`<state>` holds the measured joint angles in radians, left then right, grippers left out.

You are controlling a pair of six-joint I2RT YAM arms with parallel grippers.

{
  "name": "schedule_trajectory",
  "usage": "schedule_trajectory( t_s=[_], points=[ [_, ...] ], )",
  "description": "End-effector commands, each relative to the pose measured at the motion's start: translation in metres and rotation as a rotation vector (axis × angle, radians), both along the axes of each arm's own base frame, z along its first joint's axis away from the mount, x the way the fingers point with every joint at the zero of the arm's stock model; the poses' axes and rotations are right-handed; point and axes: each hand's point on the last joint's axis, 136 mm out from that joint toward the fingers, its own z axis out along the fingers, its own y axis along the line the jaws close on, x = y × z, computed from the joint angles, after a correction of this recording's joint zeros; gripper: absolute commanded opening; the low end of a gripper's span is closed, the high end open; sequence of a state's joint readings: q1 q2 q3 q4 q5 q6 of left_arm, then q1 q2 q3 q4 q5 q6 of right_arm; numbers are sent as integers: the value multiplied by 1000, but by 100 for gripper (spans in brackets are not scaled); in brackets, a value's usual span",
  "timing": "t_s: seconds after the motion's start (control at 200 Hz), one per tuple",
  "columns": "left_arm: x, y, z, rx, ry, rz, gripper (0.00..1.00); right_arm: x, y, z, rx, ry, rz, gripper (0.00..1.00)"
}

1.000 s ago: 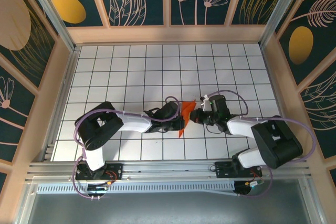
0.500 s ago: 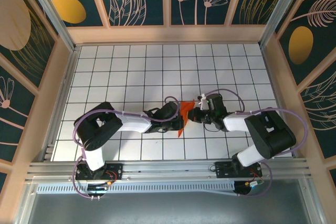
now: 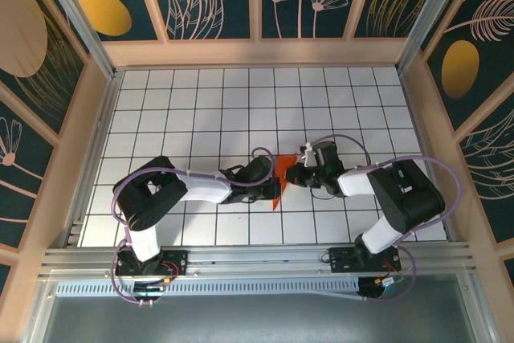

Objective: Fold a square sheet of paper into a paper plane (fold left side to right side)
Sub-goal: Fold the wing for the fifth time at the center of the table.

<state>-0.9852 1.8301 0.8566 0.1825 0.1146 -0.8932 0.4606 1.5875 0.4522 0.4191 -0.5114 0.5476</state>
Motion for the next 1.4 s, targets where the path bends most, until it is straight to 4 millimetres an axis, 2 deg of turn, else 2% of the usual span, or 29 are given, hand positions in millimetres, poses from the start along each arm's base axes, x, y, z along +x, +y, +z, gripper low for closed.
schedule_trajectory(
  t_s=[0.0,0.11,0.28,0.611,1.166,1.276,1.396],
  points=[
    [-28,66,-58,292,109,21,0,9,-6,-11,-73,-9,-26,0],
    [-29,68,-60,303,112,22,0,12,-11,-18,-104,12,-43,0],
    [-30,72,-62,320,115,21,0,21,-18,-17,-99,11,-67,0],
    [-31,73,-66,328,123,18,0,47,-32,-14,-87,3,-100,0],
    [-31,72,-64,323,120,18,0,93,-61,-29,-108,36,-165,0],
    [-31,74,-64,324,116,21,0,105,-66,-20,-91,20,-181,0],
    [-30,73,-62,318,113,23,0,114,-67,5,-88,-30,-180,0]
  ],
)
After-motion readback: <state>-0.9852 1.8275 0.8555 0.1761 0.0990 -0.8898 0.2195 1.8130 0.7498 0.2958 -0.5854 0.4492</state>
